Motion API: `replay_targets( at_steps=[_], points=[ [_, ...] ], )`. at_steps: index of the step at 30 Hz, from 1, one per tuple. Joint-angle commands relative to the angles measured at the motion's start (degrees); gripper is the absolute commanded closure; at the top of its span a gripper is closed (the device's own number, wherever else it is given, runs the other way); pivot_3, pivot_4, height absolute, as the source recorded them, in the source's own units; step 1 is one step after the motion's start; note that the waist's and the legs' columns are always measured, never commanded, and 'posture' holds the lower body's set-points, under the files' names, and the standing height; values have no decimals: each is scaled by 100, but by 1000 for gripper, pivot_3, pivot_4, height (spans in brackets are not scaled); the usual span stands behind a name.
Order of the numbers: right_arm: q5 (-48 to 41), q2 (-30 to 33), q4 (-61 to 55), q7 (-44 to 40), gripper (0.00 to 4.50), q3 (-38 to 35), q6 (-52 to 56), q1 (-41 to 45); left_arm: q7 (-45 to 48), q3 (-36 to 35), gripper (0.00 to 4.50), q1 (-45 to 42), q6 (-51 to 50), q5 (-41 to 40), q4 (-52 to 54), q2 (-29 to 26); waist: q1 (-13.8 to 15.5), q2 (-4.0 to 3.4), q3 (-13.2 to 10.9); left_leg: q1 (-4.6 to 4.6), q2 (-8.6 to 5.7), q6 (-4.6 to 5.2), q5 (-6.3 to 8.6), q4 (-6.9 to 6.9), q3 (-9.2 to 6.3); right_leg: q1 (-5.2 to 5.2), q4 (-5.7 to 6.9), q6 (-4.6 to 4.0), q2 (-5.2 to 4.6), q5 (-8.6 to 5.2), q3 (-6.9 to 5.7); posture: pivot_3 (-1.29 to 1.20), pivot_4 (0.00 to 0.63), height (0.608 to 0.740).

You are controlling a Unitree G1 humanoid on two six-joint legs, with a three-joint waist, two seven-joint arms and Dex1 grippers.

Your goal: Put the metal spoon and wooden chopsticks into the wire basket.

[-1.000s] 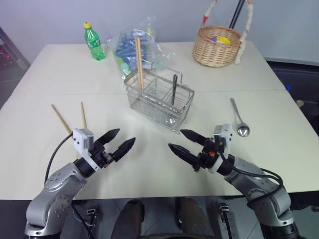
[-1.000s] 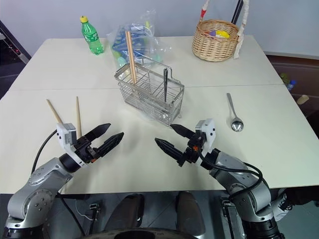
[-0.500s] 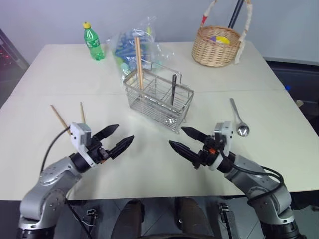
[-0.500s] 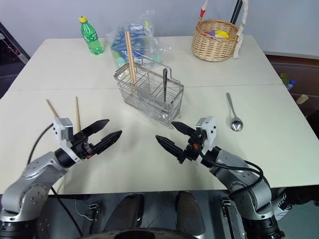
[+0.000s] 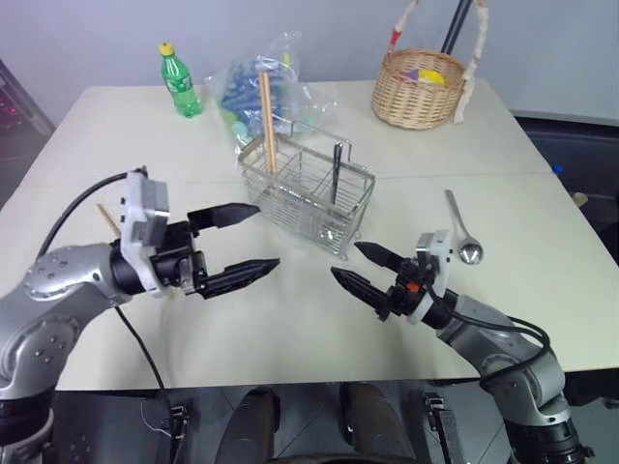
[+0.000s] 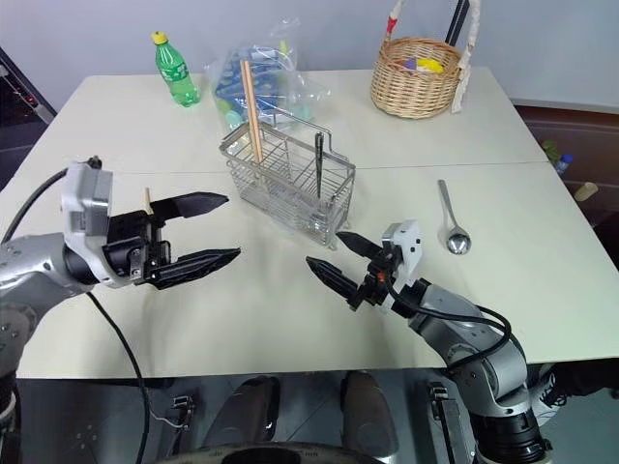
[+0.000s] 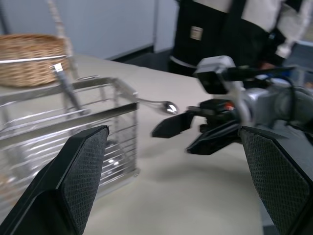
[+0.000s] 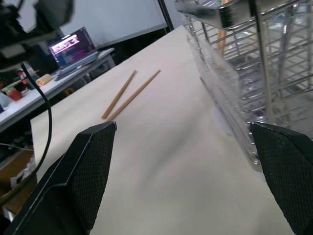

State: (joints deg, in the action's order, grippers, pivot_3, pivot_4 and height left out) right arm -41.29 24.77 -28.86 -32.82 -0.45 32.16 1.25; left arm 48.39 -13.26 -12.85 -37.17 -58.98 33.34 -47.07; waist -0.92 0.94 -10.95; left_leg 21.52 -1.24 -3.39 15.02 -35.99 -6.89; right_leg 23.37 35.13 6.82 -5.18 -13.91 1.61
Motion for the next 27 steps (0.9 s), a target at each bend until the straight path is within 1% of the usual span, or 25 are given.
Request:
replay_targets(
  at_steps=[1, 6, 10, 15, 20, 23, 27],
  points=[
    [197, 240, 8, 73, 0, -235, 8, 112, -24, 105, 50, -272, -96, -174, -9, 73, 7, 0, 0, 1, 0, 0, 0, -1, 0, 0, 0, 0, 0, 0, 0, 0, 150, 740],
    [428, 621, 178, -23, 0, -478, -81, 61, -26, 298, 50, -254, -73, 71, -75, 236, 5, 1, -1, 0, 0, 0, 0, 1, 0, -1, 0, 1, 1, 0, 0, 0, 150, 740],
    [724, 1080, 642, -180, 0, -773, -94, 157, -63, 497, 50, -42, 194, 591, -283, 518, 11, -2, -2, 0, 0, 0, 0, -1, 1, -2, -1, 1, 1, 1, 1, 0, 150, 740],
    [1161, 1674, 1382, -533, 0, -882, -204, 439, -43, 665, 50, 178, 332, 921, -266, 748, 16, 0, -4, 1, 0, 0, 0, -3, 2, -2, -1, 0, 1, 1, 1, 0, 150, 740],
    [1350, 2160, 2103, -948, 0, -933, -125, 952, 57, 730, 50, 295, 401, 1092, -261, 784, 4, -4, -6, 0, 0, 1, 0, -3, 3, -2, 0, 1, 1, 1, 2, 0, 150, 740],
    [1650, 2487, 2694, -1256, 0, -809, -257, 1281, 44, 769, 50, 293, 406, 1142, -243, 836, 14, -5, -6, 0, 0, 1, 0, -4, 3, -3, 0, 1, 1, 1, 2, 0, 150, 740],
    [2038, 2630, 3672, -1304, 0, -671, -263, 1888, -5, 802, 50, 266, 411, 1201, -236, 923, 12, -5, -6, 0, -1, 1, 0, -6, 3, -5, -1, 1, 1, 1, 2, 0, 150, 740]
  ],
)
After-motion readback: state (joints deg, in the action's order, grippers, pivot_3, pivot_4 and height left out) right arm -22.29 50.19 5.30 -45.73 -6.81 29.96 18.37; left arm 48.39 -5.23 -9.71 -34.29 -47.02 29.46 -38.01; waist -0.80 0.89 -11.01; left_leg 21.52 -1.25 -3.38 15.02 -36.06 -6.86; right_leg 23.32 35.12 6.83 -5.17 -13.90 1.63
